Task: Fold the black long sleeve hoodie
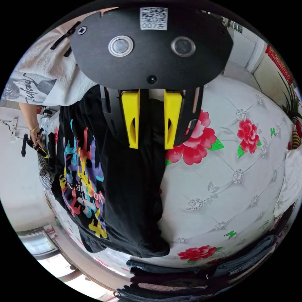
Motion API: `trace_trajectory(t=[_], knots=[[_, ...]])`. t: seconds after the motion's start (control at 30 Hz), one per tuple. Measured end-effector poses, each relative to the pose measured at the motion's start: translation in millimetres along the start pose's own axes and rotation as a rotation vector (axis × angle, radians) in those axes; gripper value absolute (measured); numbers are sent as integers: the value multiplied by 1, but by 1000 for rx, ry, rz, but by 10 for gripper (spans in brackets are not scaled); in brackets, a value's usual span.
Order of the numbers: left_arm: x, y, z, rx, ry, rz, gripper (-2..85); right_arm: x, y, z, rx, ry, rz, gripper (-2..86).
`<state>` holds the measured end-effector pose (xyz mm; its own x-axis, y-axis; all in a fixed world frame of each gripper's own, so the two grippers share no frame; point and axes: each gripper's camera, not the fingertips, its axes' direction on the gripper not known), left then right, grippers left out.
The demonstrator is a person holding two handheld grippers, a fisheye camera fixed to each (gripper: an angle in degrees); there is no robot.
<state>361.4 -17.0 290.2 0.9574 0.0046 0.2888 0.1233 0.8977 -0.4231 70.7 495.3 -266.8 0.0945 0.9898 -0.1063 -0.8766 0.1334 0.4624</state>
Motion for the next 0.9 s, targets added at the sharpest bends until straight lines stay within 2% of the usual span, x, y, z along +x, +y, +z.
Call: trace_trajectory(t=[0.07, 0.17, 0.2, 0.27, 0.33, 0.37, 0.43, 0.47, 0.53, 0.63, 0.67, 0.73, 0.77, 0.83, 0.9], knots=[[6, -14, 0, -39, 5, 27, 90, 18, 7, 12, -51, 47, 51, 90], [8, -25, -3, -74, 70, 43, 57, 30, -2, 41, -193, -31, 90, 66], [8, -26, -7, -76, 82, 43, 47, 32, -8, 37, -181, -109, 90, 51], [7, -23, -21, -60, 100, 54, 32, 36, -22, 25, -164, -58, 82, 35], [6, -16, -39, -40, 88, 78, 18, 54, -40, -19, -33, 192, 53, 26], [2, -12, -49, -36, 83, 82, 11, 64, -44, -34, 6, 216, 75, 27], [-5, -8, -62, -43, 119, 95, 3, 123, -51, -90, 149, 202, 300, 33], [-10, -7, -68, -52, 157, 111, -2, 137, -51, -99, 163, 178, 346, 36], [-19, -6, -81, -15, 106, 100, -6, 172, -51, -107, 110, 113, 458, 44], [-42, -7, -101, 51, 128, 70, -4, 157, -29, -102, 108, 162, 395, 53], [-51, -5, -104, 90, 161, 42, 1, 149, -22, -100, 122, 133, 366, 54], [-56, 0, -94, 94, 199, 13, 30, 106, 14, -86, 155, -93, 222, 60], [-52, 4, -78, 62, 210, 15, 75, 94, 25, -80, 149, -169, 182, 62], [-40, 12, -47, -17, 194, 29, 95, 45, 67, -55, 75, -406, 63, 70], [-16, 22, -5, -122, 130, 59, 82, 13, 96, -41, 2, -448, 2, 73]])
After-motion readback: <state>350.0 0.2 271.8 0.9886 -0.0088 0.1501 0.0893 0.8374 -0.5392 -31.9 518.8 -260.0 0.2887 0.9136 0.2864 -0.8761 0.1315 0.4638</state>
